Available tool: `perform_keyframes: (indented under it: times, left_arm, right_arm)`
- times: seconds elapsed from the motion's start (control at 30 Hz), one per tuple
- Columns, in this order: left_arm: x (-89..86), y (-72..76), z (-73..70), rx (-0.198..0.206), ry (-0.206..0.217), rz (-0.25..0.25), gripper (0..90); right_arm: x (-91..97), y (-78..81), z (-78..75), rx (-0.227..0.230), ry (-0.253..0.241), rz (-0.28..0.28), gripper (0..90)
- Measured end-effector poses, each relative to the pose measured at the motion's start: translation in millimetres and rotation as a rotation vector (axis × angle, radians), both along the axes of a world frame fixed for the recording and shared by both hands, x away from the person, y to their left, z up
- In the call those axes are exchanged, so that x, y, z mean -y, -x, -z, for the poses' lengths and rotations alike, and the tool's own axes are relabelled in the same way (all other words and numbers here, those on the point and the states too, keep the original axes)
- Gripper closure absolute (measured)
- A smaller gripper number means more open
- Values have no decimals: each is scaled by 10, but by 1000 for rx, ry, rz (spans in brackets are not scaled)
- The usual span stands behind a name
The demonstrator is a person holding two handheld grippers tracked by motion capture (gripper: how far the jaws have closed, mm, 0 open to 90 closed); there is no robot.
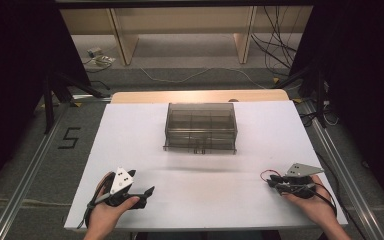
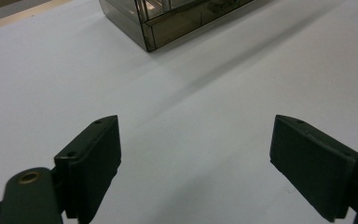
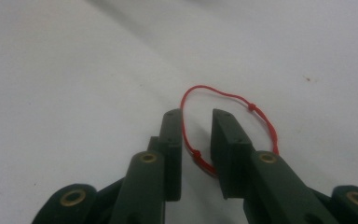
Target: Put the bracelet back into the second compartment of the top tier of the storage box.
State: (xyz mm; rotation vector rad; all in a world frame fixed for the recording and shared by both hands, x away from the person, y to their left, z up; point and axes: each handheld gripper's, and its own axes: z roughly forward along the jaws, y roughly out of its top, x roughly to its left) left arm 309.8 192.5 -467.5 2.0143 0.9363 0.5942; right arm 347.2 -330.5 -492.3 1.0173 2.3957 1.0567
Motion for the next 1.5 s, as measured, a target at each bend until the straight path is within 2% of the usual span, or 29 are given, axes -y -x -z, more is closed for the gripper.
perform_keyframes:
  times: [0.17, 0.4, 0.63, 0.87, 1.0, 1.2, 1.5]
  left_arm:
    - [1, 1, 2, 2, 2, 2, 167]
    - [1, 1, 1, 9, 7, 4, 166]
    - [0, 4, -5, 12, 10, 4, 166]
    - [-3, 5, -3, 12, 11, 1, 168]
    - [-9, 5, -10, 17, 14, -4, 168]
    - [-7, 5, -9, 21, 16, -7, 169]
    - [-11, 7, -13, 26, 20, -12, 169]
  right_arm:
    - [2, -6, 3, -9, -3, -9, 851]
    - [10, -21, 4, -27, -25, 8, 895]
    - [24, -20, -7, -22, -38, 12, 900]
    - [50, -18, -60, -24, -84, 39, 900]
    - [58, -7, -94, -4, -105, 44, 900]
    - [58, 11, -138, -1, -129, 59, 900]
    - [37, 30, -175, 17, -147, 55, 900]
